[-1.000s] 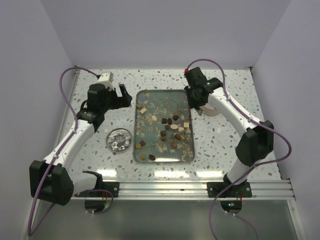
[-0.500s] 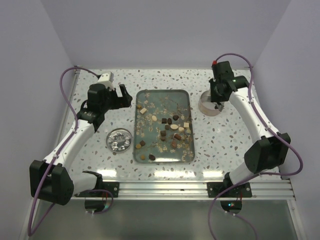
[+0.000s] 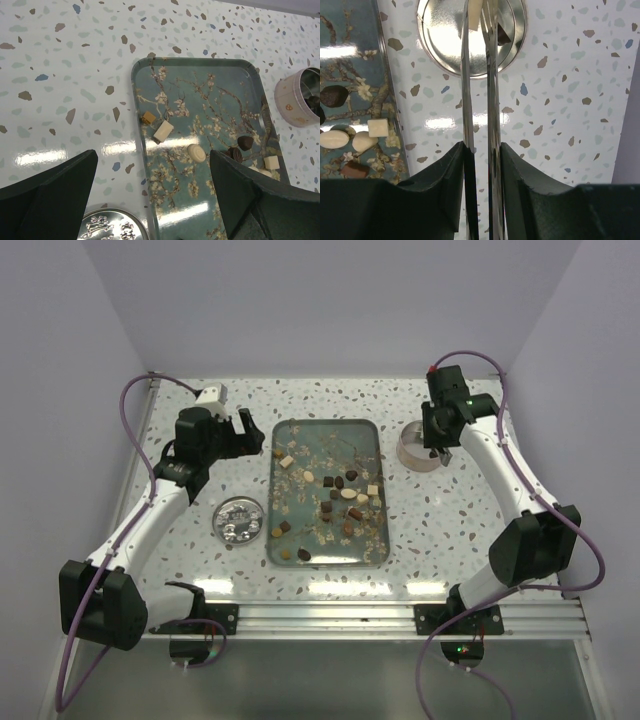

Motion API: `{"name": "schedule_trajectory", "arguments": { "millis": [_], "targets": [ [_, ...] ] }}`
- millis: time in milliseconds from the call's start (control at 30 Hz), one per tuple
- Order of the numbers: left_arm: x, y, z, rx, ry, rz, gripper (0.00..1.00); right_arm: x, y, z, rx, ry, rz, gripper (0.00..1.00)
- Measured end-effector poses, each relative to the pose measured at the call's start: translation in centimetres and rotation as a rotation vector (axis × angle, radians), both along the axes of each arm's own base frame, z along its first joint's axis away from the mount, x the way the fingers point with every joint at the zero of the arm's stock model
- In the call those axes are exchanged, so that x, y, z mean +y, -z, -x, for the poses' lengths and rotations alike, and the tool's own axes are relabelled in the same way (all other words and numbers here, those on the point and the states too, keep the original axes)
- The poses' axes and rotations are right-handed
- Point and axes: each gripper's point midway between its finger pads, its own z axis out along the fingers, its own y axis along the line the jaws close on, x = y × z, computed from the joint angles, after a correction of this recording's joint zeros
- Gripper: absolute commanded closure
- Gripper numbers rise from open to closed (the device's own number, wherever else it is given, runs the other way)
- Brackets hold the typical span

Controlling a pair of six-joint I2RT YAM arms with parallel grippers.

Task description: Pack the chocolate

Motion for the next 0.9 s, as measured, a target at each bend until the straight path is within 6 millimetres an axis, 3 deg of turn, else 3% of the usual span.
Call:
{"name": "schedule_trajectory", "arguments": {
  "millis": [133,267,633,733,900],
  "targets": [
    [0.0,0.1,0.0,0.001,0.0,-0.001,0.0,-0.1,0.0,0.0,-0.001,0.003,0.004,0.61],
    [0.0,0.1,0.1,0.002,0.002,-0.006,0.0,-0.1,0.0,0.0,-0.001,0.003,0.005,0.67],
    [0.0,0.1,0.1,0.001,0.004,-0.007,0.0,0.9,-0.4,0.4,-0.004,-0.022,-0.03,0.69],
    [0.0,0.1,0.1,0.001,0.007,-0.006,0.0,2.7,-0.8,0.9,-0.007,-0.064,-0.039,0.69],
    [-0.1,0.2,0.1,0.002,0.009,-0.005,0.0,8.1,-1.2,2.4,-0.007,-0.184,-0.073,0.69]
  ]
}}
